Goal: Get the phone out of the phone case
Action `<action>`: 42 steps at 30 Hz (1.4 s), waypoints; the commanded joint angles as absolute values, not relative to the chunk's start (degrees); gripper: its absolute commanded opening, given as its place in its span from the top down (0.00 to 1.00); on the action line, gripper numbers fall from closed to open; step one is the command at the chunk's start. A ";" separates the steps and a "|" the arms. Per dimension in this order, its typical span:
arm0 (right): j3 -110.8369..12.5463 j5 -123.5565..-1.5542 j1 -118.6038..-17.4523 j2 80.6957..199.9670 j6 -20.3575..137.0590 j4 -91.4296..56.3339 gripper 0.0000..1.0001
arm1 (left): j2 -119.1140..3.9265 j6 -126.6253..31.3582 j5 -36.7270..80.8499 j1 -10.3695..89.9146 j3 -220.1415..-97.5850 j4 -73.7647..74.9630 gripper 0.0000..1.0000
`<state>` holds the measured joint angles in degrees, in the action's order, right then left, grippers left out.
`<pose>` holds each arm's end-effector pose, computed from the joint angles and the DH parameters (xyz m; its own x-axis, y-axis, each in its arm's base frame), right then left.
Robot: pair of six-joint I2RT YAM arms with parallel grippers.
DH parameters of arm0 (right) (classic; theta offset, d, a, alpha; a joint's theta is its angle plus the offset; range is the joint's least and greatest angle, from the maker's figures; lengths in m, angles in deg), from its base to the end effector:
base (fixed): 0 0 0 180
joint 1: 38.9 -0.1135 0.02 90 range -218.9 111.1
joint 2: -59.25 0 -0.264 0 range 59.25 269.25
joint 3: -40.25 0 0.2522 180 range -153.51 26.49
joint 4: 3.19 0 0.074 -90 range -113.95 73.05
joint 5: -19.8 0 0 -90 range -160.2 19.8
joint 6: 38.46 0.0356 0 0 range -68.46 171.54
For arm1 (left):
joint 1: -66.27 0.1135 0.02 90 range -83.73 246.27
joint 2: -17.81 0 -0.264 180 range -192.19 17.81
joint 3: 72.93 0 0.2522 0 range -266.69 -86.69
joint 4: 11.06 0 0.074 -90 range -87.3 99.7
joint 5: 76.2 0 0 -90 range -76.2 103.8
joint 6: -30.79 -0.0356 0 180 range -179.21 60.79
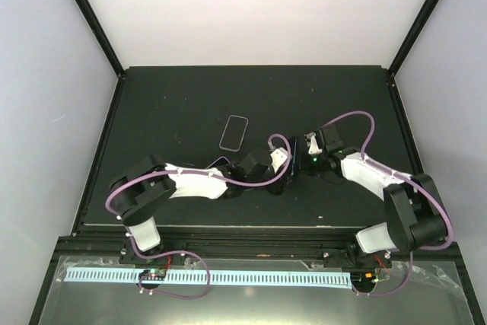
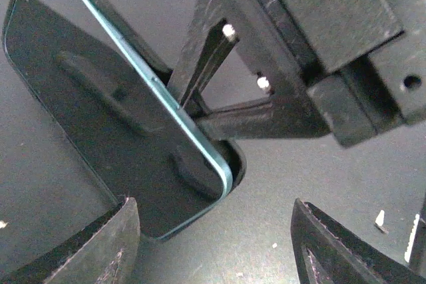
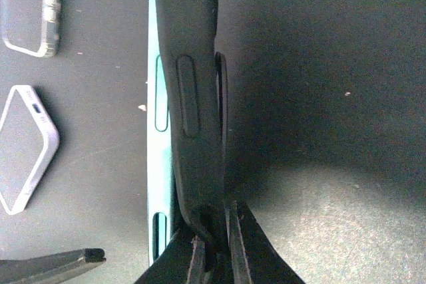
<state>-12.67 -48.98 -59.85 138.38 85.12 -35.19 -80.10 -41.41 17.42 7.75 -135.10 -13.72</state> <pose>0.2316 0.1025 0.1703 -0.9442 0.1906 -0.2687 0.0130 0.8366 0.5477 0.1823 -0.3021 0.1679 -0.5400 0.2977 -0.7873 0.7496 0.5955 -0.2890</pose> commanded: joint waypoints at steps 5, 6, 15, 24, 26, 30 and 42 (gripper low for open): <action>-16.82 -46.06 -59.17 145.26 85.82 -34.78 0.99 | -85.65 -43.60 12.79 7.30 -140.53 -14.62 0.44; -16.98 -45.77 -59.10 145.55 85.75 -34.77 0.99 | -86.23 -44.18 12.25 7.30 -141.19 -13.79 0.45; -16.49 -44.02 -59.10 143.68 85.64 -34.54 0.99 | -89.55 -45.68 6.11 7.30 -144.02 -9.89 0.52; -16.13 -40.28 -59.12 141.11 86.13 -34.16 0.99 | -89.60 -43.73 -2.83 7.21 -143.97 -9.64 0.47; -15.87 -40.05 -59.12 140.39 85.59 -34.15 0.99 | -89.65 -43.93 -3.66 7.29 -144.22 -9.44 0.51; -15.10 -38.91 -59.11 138.80 85.14 -33.67 0.99 | -90.08 -43.60 -5.59 7.30 -145.71 -8.08 0.58; -15.78 -33.78 -59.12 140.25 82.61 -34.75 0.99 | -88.03 -44.41 -17.94 7.54 -144.44 -6.78 0.64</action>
<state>-15.16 -43.28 -58.50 140.63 84.38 -32.04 -88.14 -43.82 -5.16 5.24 -144.30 -10.58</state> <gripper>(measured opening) 0.074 0.346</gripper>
